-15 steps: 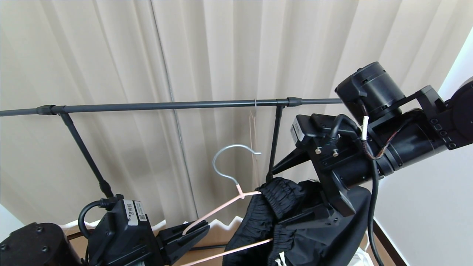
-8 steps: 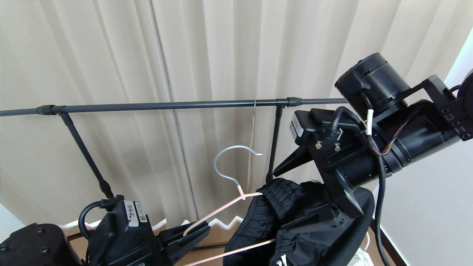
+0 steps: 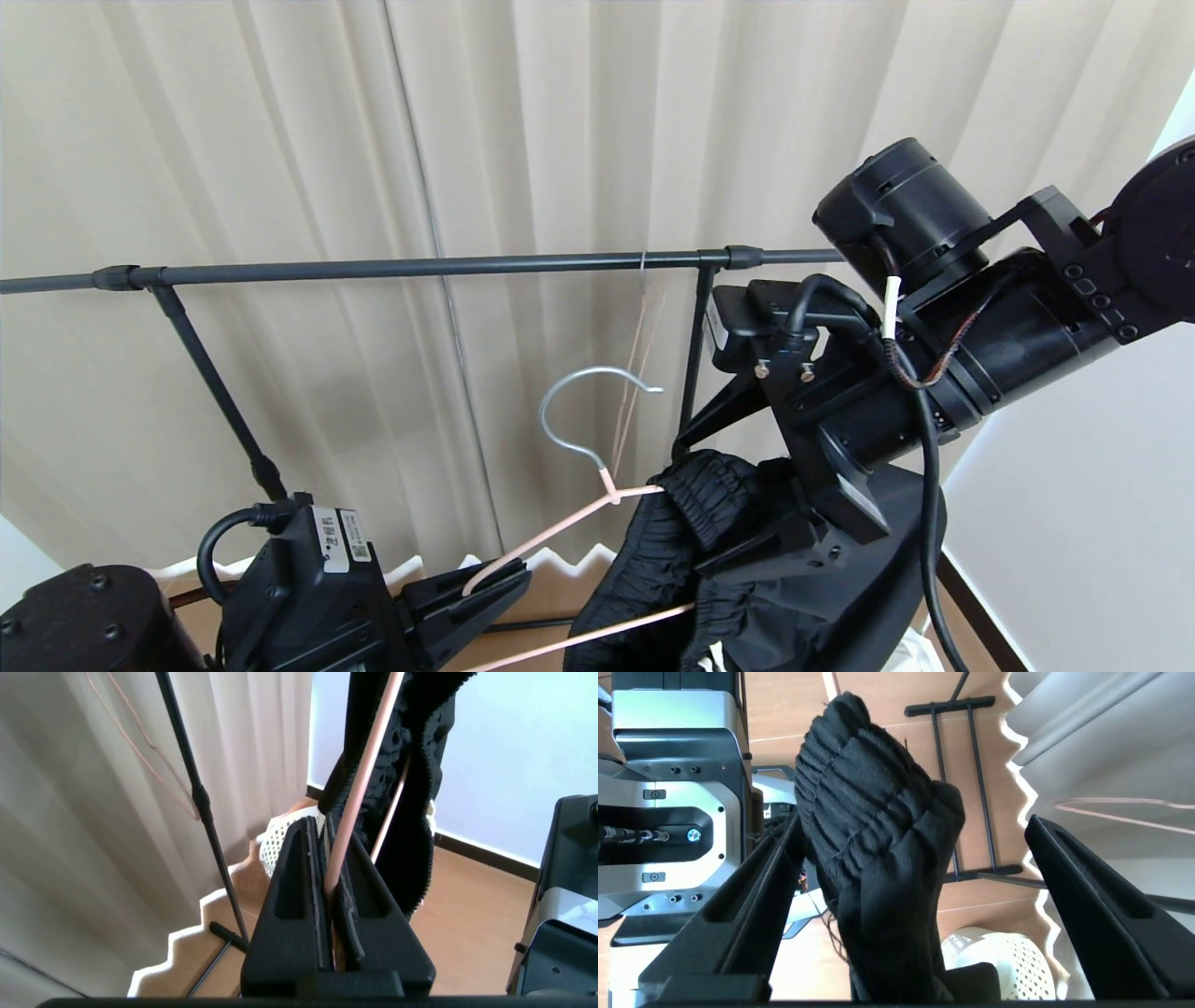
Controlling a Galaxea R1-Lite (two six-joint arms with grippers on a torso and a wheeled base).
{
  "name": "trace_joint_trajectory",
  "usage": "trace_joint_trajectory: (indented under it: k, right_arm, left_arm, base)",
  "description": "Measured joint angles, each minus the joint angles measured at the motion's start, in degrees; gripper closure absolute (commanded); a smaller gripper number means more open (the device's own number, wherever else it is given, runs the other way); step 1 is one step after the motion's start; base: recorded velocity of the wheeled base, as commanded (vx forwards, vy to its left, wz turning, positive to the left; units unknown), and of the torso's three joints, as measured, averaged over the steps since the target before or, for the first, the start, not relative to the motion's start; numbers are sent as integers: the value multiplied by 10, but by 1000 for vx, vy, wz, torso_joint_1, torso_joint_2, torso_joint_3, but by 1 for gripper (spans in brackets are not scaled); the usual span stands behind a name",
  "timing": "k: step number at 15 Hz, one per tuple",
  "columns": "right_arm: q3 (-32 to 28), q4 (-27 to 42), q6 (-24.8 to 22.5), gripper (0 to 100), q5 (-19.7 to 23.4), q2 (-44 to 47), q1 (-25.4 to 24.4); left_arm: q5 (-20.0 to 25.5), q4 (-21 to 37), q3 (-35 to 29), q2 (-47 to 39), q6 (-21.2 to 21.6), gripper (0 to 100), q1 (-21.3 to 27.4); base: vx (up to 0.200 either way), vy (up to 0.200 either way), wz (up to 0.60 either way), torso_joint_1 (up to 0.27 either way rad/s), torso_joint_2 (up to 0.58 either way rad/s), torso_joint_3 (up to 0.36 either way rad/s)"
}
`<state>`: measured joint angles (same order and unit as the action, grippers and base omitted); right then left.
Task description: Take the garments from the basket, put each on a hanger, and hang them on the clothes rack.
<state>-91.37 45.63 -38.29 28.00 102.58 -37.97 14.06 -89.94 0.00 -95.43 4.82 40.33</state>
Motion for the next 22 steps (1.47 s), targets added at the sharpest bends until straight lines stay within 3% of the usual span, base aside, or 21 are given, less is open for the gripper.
trace_joint_trajectory:
  k: [3, 4, 18, 19, 22]
  right_arm:
    - [-1, -1, 0, 0, 0, 5, 0]
    - [-1, -1, 0, 100, 0, 5, 0]
    - [7, 4, 0, 100, 3, -8, 0]
    - [9, 4, 0, 100, 3, -10, 0]
    - [16, 2, 0, 100, 3, -16, 1]
  left_arm:
    - [0, 0, 0, 3, 0, 100, 0]
    - [0, 0, 0, 3, 0, 100, 0]
    - [0, -1, 0, 4, -5, 100, -6]
    - [0, -1, 0, 4, -5, 0, -7]
    - [1, -1, 0, 5, -5, 0, -8]
  base:
    - [0, 0, 0, 0, 0, 0]
    - [0, 0, 0, 0, 0, 0]
    - [0, 0, 0, 0, 0, 0]
    - [0, 0, 0, 0, 0, 0]
    - [0, 0, 0, 0, 0, 0]
